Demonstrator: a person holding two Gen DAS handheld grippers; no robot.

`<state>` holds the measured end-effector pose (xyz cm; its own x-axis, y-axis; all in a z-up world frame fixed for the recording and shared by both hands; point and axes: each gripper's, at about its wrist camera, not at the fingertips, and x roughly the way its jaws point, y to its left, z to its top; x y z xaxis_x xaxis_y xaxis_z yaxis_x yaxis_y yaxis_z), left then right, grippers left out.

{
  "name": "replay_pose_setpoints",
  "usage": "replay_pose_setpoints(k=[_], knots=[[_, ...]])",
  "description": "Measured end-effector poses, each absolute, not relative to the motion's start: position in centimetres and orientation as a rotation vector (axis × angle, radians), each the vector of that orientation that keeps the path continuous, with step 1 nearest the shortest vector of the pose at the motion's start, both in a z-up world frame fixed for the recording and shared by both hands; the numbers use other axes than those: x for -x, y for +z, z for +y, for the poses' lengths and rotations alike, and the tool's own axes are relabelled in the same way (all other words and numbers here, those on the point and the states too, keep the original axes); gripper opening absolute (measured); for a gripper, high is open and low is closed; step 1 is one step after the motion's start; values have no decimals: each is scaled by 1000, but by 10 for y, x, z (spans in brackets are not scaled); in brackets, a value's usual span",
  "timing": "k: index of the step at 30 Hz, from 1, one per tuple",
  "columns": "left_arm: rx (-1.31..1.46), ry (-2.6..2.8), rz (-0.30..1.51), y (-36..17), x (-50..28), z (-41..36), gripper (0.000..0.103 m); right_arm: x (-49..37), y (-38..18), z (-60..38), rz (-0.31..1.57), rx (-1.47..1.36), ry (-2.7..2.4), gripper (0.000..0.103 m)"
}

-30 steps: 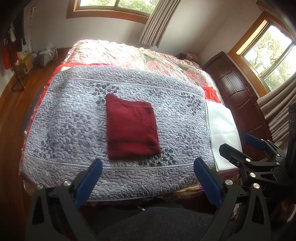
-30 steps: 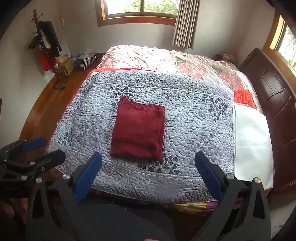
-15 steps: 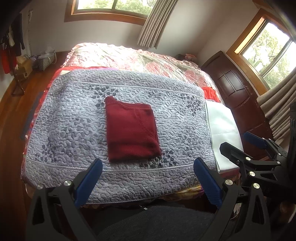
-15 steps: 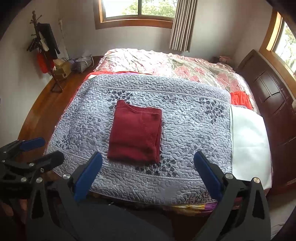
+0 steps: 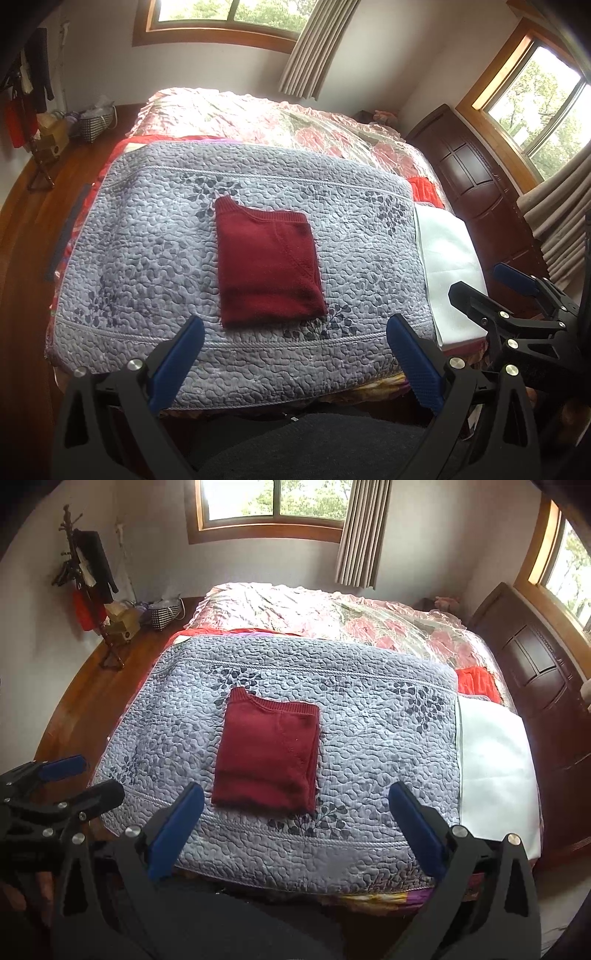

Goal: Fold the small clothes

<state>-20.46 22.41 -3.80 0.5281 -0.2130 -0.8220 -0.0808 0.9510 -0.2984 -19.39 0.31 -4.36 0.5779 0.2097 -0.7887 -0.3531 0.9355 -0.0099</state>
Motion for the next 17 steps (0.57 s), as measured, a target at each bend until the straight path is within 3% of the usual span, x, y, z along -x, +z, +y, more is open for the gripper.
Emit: replay_pose_setpoints(k=[17], knots=[[303,-74,1022,-35,194,223,99,182,-43,5,904,184,343,99]])
